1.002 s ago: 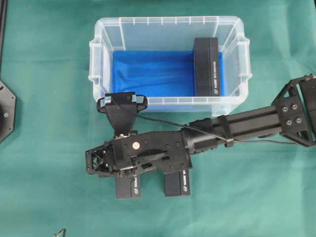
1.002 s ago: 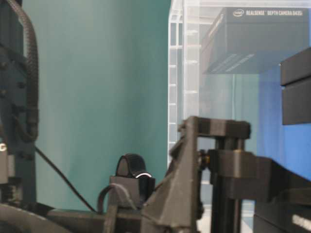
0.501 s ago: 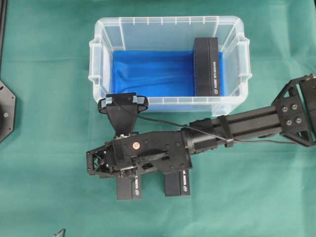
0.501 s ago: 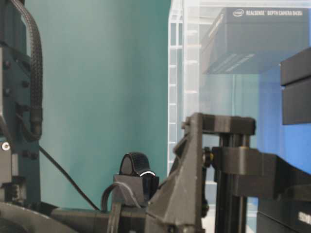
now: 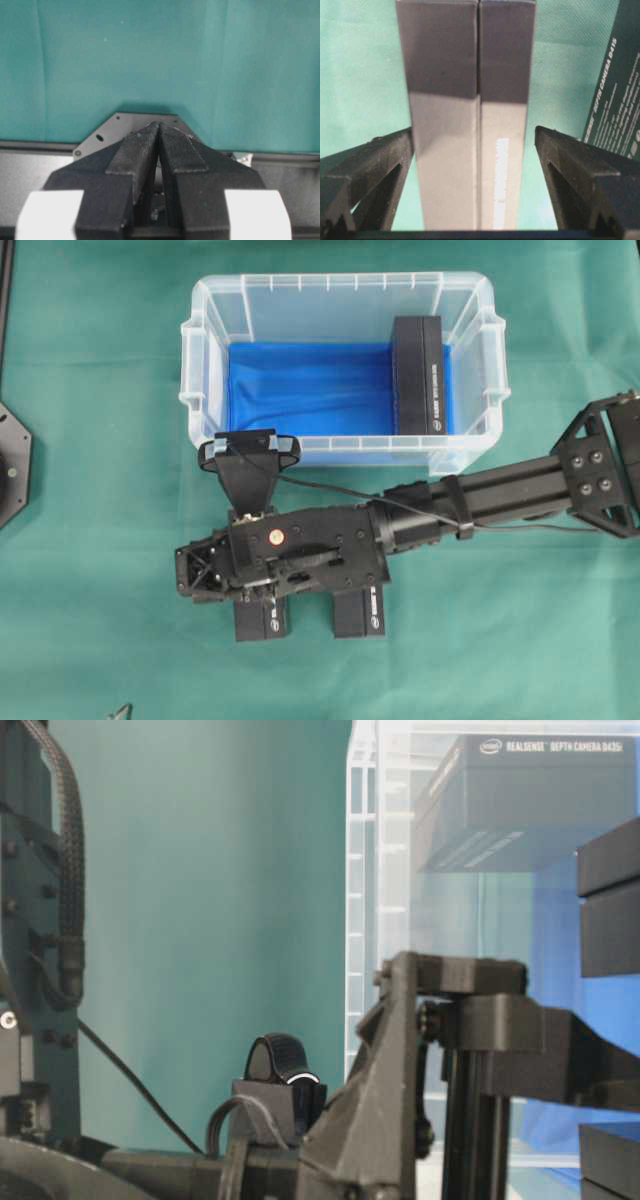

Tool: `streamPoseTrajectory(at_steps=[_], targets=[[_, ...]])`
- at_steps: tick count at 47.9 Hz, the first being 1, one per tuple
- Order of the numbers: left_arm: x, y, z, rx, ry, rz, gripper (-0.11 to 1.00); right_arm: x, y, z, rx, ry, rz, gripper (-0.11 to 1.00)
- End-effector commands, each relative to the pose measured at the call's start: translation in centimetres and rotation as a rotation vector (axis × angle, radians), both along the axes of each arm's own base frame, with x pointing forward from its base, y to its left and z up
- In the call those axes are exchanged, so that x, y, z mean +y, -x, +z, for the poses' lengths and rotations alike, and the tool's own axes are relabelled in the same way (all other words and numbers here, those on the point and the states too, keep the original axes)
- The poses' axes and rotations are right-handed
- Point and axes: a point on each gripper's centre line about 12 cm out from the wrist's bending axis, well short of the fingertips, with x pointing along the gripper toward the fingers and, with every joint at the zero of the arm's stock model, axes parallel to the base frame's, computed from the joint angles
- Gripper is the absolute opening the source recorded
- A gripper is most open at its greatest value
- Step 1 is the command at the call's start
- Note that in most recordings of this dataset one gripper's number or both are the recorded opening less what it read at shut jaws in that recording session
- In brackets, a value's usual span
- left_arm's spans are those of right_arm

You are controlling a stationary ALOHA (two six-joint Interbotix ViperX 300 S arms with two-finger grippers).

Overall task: Take the box out of the case with the right arm.
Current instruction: 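Lower the black box onto the cloth and open the right gripper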

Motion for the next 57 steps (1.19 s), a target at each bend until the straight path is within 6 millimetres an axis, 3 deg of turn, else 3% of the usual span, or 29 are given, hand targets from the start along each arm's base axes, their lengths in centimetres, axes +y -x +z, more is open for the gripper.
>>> streamPoseTrajectory(at_steps=[1, 12, 39, 57], targets=[[0.0, -0.1, 0.6, -0.02, 0.0, -0.002, 0.0, 0.1, 0.2, 3.1, -0.063, -0.008, 0.002, 0.91], [0.0, -0.1, 0.6, -0.02, 0.0, -0.002, 0.0, -0.1, 0.6, 4.6, -0.076, -0.011, 0.0, 0.91], [0.0, -0.1, 0.6, -0.018, 0.0, -0.002, 0.0, -2.3, 3.4, 15.4, -0.142, 0.072, -0.018, 0.9], [0.0, -0.2, 0.6, -0.022, 0.0, -0.001, 0.0, -3.2, 3.7, 16.1, -0.126, 0.095, -0.001, 0.89]])
